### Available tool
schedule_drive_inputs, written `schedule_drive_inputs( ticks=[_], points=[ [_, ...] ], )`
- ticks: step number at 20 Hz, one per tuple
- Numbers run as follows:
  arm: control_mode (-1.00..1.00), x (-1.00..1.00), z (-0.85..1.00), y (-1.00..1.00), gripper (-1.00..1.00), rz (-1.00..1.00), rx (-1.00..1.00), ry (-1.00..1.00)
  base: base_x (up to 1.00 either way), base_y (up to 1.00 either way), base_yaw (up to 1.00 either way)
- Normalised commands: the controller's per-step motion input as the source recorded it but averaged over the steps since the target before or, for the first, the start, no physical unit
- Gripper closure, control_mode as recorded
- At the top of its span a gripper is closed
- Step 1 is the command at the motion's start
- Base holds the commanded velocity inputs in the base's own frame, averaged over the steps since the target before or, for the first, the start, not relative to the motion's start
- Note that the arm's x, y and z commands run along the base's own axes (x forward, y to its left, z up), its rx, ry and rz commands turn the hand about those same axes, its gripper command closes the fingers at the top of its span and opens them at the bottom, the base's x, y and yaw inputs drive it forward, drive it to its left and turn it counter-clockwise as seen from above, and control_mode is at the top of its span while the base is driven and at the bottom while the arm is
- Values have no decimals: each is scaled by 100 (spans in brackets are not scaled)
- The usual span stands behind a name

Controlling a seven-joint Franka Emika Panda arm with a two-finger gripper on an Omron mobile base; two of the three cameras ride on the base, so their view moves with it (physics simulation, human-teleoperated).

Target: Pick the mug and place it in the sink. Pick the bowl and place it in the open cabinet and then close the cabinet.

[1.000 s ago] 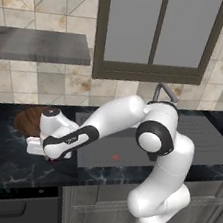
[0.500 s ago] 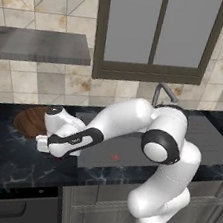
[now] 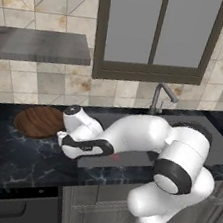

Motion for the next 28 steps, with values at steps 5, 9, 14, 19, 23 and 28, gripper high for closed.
schedule_drive_inputs(
  ticks=[5,9,14,19,23,28],
  points=[
    [-100,0,38,-100,100,-6,4,-4,0,0,0],
    [-100,12,26,-100,100,0,4,-1,0,0,0],
    [-100,45,-3,-99,100,-1,5,11,0,0,0],
    [-100,67,-1,-63,100,1,1,21,0,0,0],
    [-100,53,-1,-32,100,7,8,6,0,0,0],
    [-100,15,-25,1,100,2,3,-1,0,0,0]
  ],
)
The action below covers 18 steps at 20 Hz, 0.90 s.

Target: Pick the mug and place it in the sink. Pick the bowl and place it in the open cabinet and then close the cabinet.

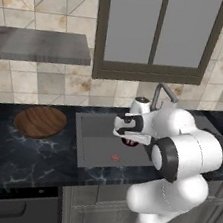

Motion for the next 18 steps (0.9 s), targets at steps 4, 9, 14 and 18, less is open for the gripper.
schedule_drive_inputs(
  ticks=[4,9,14,18],
  points=[
    [-100,34,-36,0,100,0,0,-8,0,0,0],
    [-100,47,-38,0,100,0,-1,-17,0,0,0],
    [-100,32,-34,0,100,0,-6,-1,0,0,0],
    [-100,38,-28,0,100,0,-7,3,0,0,0]
  ],
)
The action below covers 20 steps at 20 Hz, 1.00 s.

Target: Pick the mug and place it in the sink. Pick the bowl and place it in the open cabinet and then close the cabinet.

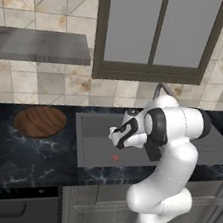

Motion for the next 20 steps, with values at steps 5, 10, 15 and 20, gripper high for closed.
schedule_drive_inputs(
  ticks=[5,10,15,20],
  points=[
    [-100,38,-21,-2,100,0,0,3,0,0,0],
    [-100,35,-50,-16,100,0,0,0,0,0,0],
    [-100,43,-58,-30,100,0,0,0,0,0,0],
    [-100,25,-48,-6,100,0,0,0,0,0,0]
  ],
)
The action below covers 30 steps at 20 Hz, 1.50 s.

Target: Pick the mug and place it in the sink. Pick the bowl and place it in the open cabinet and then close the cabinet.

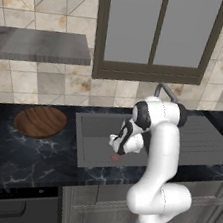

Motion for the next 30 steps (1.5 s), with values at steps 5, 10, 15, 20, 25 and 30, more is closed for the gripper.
schedule_drive_inputs(
  ticks=[5,10,15,20,25,30],
  points=[
    [-100,10,-23,0,100,0,1,0,0,0,0],
    [-100,4,0,0,100,0,1,0,0,0,0],
    [-100,0,0,0,-100,0,0,0,0,0,0],
    [-100,3,0,0,-100,0,0,0,0,0,0],
    [-100,3,55,0,-100,0,10,0,0,0,0],
    [-100,0,71,0,-100,0,11,1,0,0,0]
  ],
)
